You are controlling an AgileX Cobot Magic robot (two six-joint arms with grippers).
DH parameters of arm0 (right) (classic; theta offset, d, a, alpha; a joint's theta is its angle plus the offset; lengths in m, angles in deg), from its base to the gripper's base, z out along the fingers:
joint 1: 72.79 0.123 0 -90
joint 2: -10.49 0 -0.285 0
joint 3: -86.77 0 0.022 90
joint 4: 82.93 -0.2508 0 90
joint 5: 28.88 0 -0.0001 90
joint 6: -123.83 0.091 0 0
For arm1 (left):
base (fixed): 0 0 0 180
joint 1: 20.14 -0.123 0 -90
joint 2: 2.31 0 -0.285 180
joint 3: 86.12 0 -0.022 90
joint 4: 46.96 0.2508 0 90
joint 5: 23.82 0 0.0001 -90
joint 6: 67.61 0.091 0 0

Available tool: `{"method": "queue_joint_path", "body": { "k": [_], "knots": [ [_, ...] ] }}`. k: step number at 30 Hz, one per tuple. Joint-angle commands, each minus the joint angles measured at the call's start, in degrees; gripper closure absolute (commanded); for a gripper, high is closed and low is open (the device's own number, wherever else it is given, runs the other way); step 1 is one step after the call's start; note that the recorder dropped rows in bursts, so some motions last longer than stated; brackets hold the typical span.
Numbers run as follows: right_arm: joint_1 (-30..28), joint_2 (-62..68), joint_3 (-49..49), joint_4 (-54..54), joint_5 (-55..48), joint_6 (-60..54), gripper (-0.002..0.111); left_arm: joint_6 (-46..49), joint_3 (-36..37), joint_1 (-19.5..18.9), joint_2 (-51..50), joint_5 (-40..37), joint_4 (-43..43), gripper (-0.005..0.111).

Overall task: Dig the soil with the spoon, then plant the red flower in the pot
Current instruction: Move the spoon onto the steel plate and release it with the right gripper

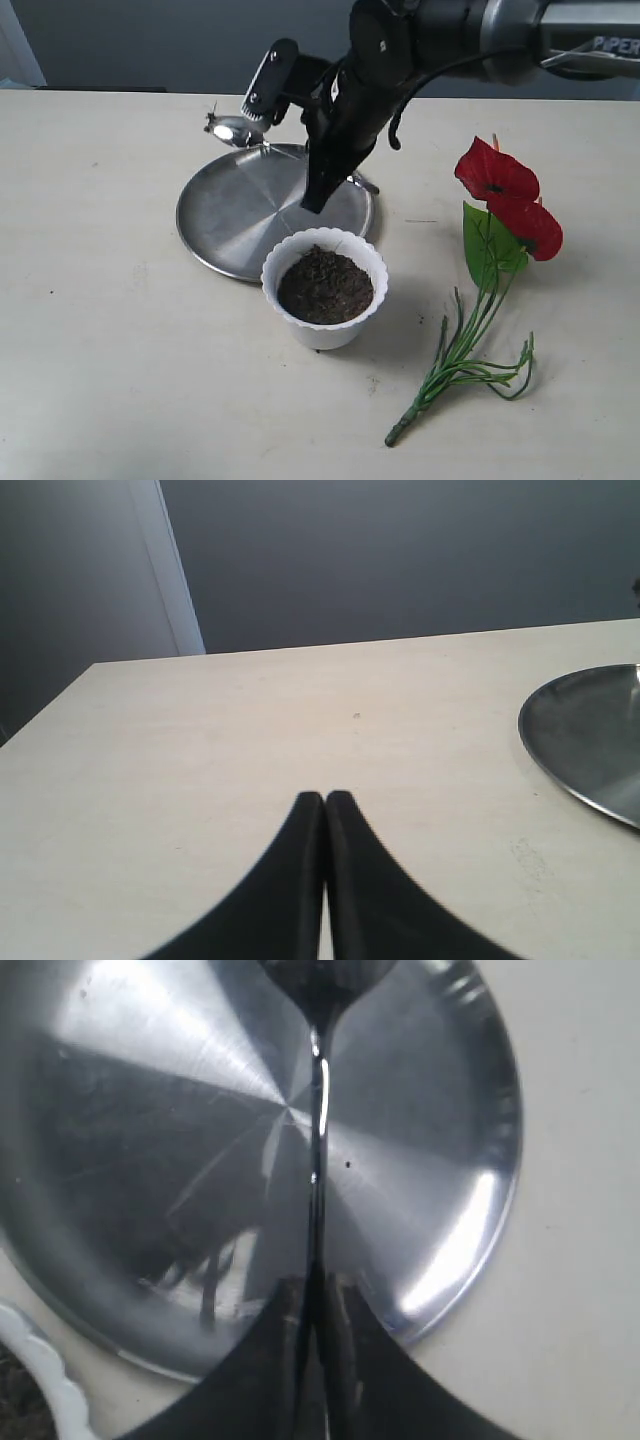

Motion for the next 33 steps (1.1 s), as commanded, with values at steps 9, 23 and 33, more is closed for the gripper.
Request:
{"method": "queue_joint_path", "body": {
  "k": [9, 23, 33],
  "knots": [
    [-0.27, 6.92, -0.18, -2.70, 3.65, -1.00, 0.109, -0.22, -0.21, 0.36, 0.30, 0.26, 0.11, 0.106],
    [-0.27, 7.59, -0.18, -3.55, 5.79, -0.89, 0.085, -0.22, -0.21, 0.36, 0.30, 0.26, 0.11, 0.106],
    [-0.39, -1.76, -0.18, 5.24, -3.05, 24.00, 0.085, -0.22, -0.21, 0.36, 0.30, 0.26, 0.11, 0.106]
  ]
}}
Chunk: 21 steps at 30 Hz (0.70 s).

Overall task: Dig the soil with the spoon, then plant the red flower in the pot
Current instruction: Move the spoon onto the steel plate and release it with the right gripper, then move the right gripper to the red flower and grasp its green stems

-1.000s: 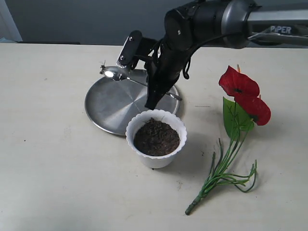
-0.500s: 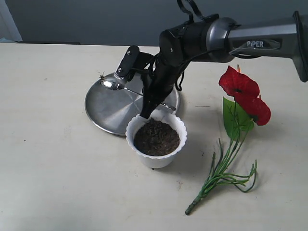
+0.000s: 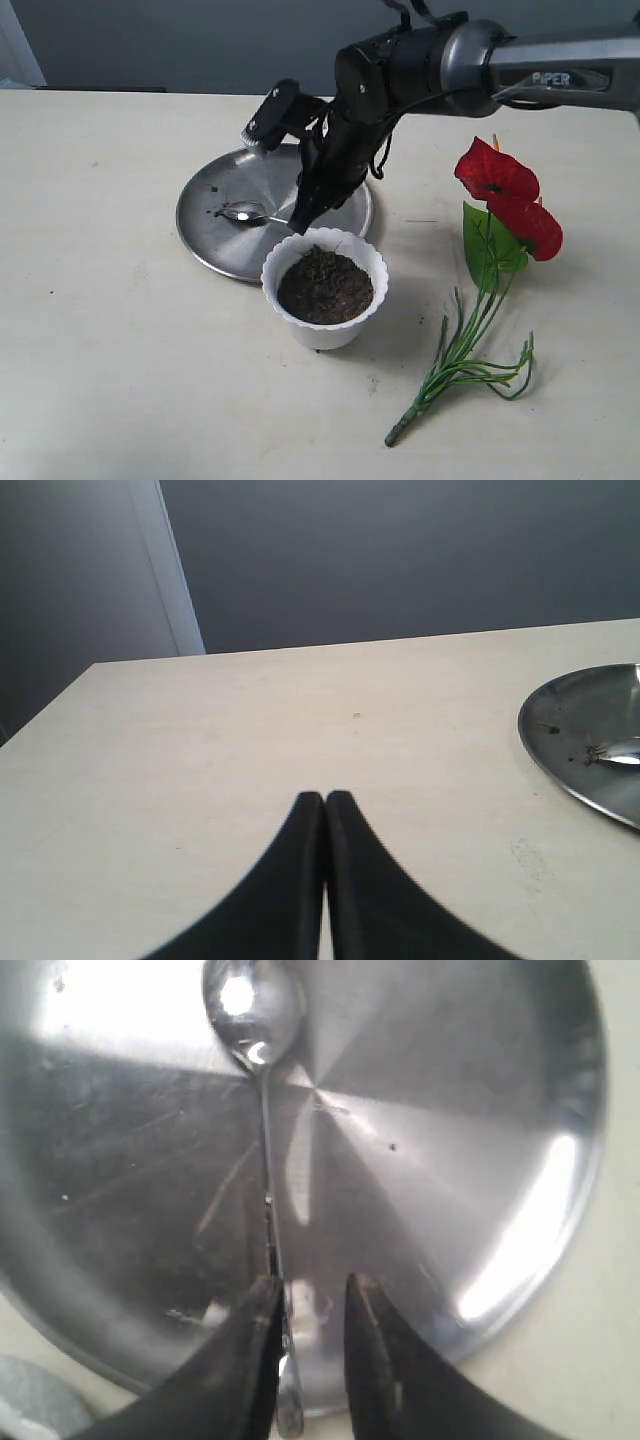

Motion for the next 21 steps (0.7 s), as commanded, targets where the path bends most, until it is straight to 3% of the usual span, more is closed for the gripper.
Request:
{"method": "queue_joint_path", "body": {
  "k": [1, 7, 10, 17, 21],
  "knots": [
    [-0.39, -6.97, -0.18, 6.80, -5.65, 18.50, 0.085, -0.22, -0.21, 0.36, 0.30, 0.26, 0.11, 0.106],
    [-0.39, -16.45, 0.54, 14.83, -21.98, 33.64, 0.085, -0.22, -0.21, 0.36, 0.30, 0.26, 0.11, 0.106],
    [-0.39, -23.35, 6.37, 14.66, -21.24, 36.01, 0.085, -0.22, -0.21, 0.36, 0.30, 0.26, 0.11, 0.106],
    [-0.39, -42.98, 36.01, 9.12, -5.36, 49.93, 0.085, -0.22, -0.21, 0.36, 0.30, 0.26, 0.11, 0.106],
    [-0.39, -46.29, 51.14, 7.73, 5.87, 59.96, 0.085, -0.22, -0.21, 0.36, 0.30, 0.26, 0.11, 0.106]
  ]
}}
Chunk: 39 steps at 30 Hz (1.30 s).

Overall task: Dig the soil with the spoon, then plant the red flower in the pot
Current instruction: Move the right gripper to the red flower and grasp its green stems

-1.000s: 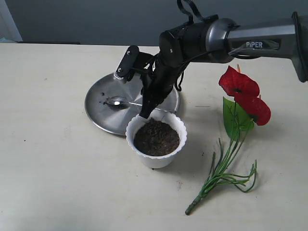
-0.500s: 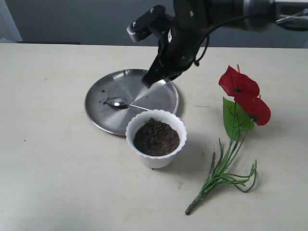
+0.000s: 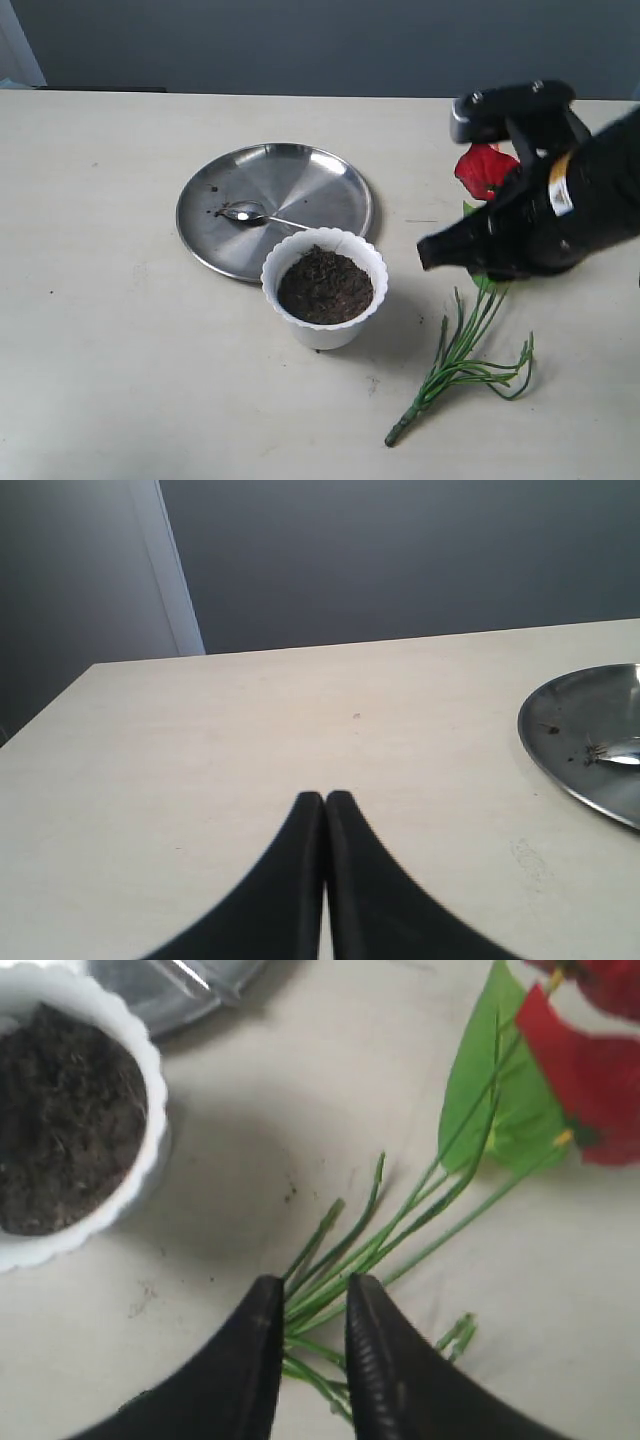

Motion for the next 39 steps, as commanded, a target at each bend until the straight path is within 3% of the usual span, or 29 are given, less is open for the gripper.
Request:
{"method": "queue_joint_path", "body": {
  "k": [1, 6, 10, 11, 14, 18, 22, 34, 39],
  "knots": [
    [-0.30, -1.03, 10.42, -0.90, 10.84, 8.19, 0.085, -0.22, -0.21, 0.36, 0.30, 0.26, 0.11, 0.106],
    [-0.30, 2.47, 11.22, -0.90, 14.41, 12.73, 0.084, -0.22, -0.21, 0.36, 0.30, 0.26, 0.11, 0.106],
    [-0.30, 6.88, 11.22, 8.62, 16.92, 27.37, 0.049, -0.22, -0.21, 0.36, 0.30, 0.26, 0.11, 0.106],
    [-0.30, 8.49, 11.22, 13.73, 16.26, 36.11, 0.041, -0.22, -0.21, 0.36, 0.30, 0.26, 0.11, 0.106],
    [-0.30, 11.75, 11.22, 24.00, 16.13, 49.89, 0.043, -0.22, -0.21, 0.36, 0.30, 0.26, 0.11, 0.106],
    [-0.30, 17.57, 9.43, 27.01, 20.98, 58.12, 0.044, -0.22, -0.21, 0.36, 0.30, 0.26, 0.11, 0.106],
    [-0.30, 23.85, 3.03, 27.62, 13.86, 58.01, 0.044, -0.22, -0.21, 0.36, 0.30, 0.26, 0.11, 0.106],
    [-0.30, 26.67, 1.93, 27.48, 11.80, 51.99, 0.044, -0.22, -0.21, 0.36, 0.30, 0.26, 0.11, 0.106],
    [-0.30, 28.95, 1.93, 30.18, 14.10, 51.05, 0.058, -0.22, -0.21, 0.36, 0.30, 0.26, 0.11, 0.106]
  ]
}}
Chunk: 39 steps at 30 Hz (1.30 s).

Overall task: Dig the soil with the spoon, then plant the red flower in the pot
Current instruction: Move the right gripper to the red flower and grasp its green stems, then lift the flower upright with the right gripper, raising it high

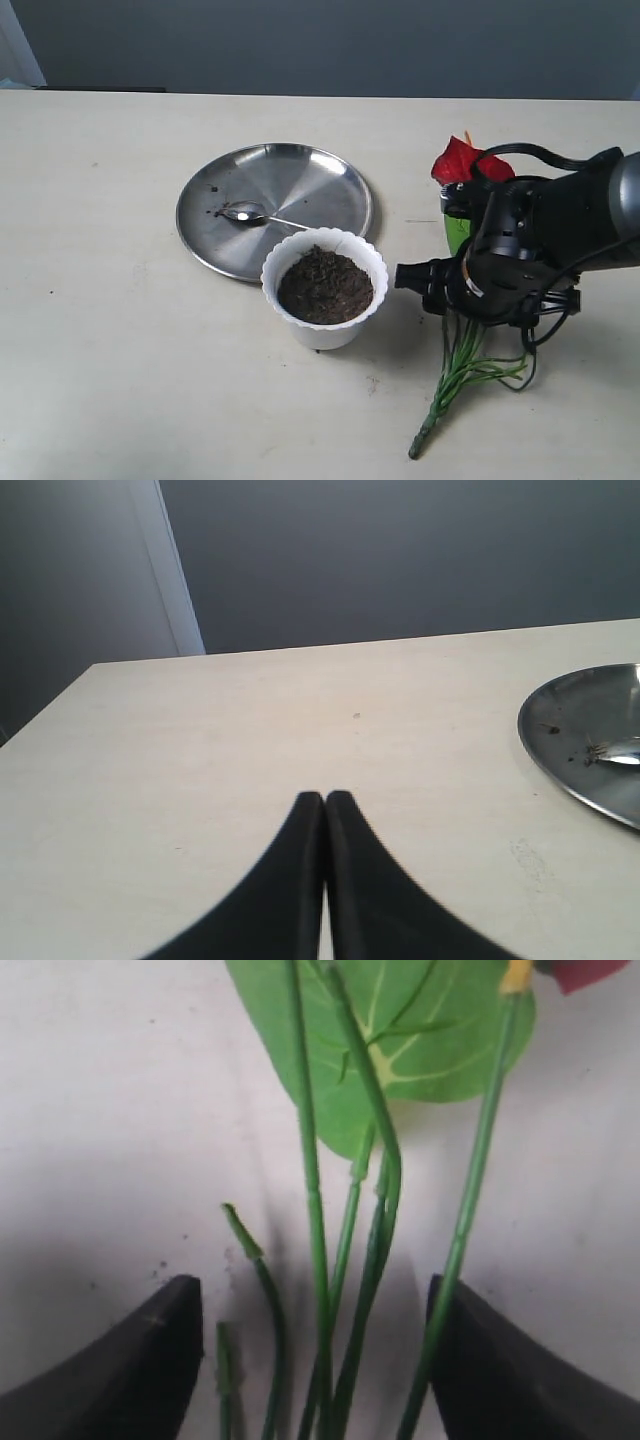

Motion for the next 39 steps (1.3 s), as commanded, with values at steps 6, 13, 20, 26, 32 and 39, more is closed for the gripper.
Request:
{"method": "queue_joint_path", "body": {
  "k": [6, 13, 20, 26, 32, 39],
  "knots": [
    [-0.30, 3.38, -0.28, 7.59, 1.57, -1.00, 0.075, -0.22, -0.21, 0.36, 0.30, 0.26, 0.11, 0.106],
    [-0.30, 4.65, -0.28, 13.56, 2.60, -1.00, 0.092, -0.22, -0.21, 0.36, 0.30, 0.26, 0.11, 0.106],
    [-0.30, 5.04, -0.28, 19.71, 2.51, -1.00, 0.108, -0.22, -0.21, 0.36, 0.30, 0.26, 0.11, 0.106],
    [-0.30, 0.62, -0.28, 27.87, 0.07, 2.43, 0.108, -0.22, -0.21, 0.36, 0.30, 0.26, 0.11, 0.106],
    [-0.30, -10.44, -0.28, 43.73, -1.56, 13.62, 0.108, -0.22, -0.21, 0.36, 0.30, 0.26, 0.11, 0.106],
    [-0.30, -16.97, -1.89, 62.31, -0.28, 32.91, 0.109, -0.22, -0.21, 0.36, 0.30, 0.26, 0.11, 0.106]
  ]
}}
